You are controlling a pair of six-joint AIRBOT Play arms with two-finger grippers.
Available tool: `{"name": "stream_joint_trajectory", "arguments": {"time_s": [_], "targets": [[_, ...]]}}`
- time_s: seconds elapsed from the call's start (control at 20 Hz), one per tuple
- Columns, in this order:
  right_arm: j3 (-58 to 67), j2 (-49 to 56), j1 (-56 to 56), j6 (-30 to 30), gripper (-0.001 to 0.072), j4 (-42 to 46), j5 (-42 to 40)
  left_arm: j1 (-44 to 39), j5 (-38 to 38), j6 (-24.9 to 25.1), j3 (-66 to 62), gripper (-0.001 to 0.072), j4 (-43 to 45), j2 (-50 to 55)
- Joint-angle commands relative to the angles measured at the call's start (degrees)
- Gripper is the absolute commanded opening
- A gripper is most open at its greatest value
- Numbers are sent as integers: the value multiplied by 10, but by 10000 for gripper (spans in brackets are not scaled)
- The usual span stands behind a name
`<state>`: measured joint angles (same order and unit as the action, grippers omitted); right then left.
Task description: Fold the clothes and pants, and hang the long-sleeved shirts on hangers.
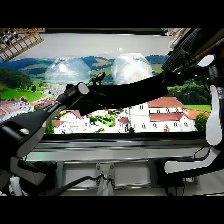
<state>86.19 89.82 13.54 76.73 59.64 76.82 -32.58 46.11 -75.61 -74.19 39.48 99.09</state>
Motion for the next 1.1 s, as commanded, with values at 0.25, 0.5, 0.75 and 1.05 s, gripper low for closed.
{"name": "stream_joint_trajectory", "arguments": {"time_s": [0.25, 0.5, 0.75, 1.05], "targets": [[28, -3, 0, 21, 24, 22, 35, -75, 8, -29, -130, 129, -5, 132], [29, -23, 0, 22, 24, 97, 63, -80, -9, -54, -136, 130, -6, 144], [29, -57, 4, 28, 23, 187, 65, -74, -4, -54, -137, 130, -10, 130], [29, -60, 12, 28, 23, 184, 63, -66, -22, -49, -140, 129, -12, 116]]}}
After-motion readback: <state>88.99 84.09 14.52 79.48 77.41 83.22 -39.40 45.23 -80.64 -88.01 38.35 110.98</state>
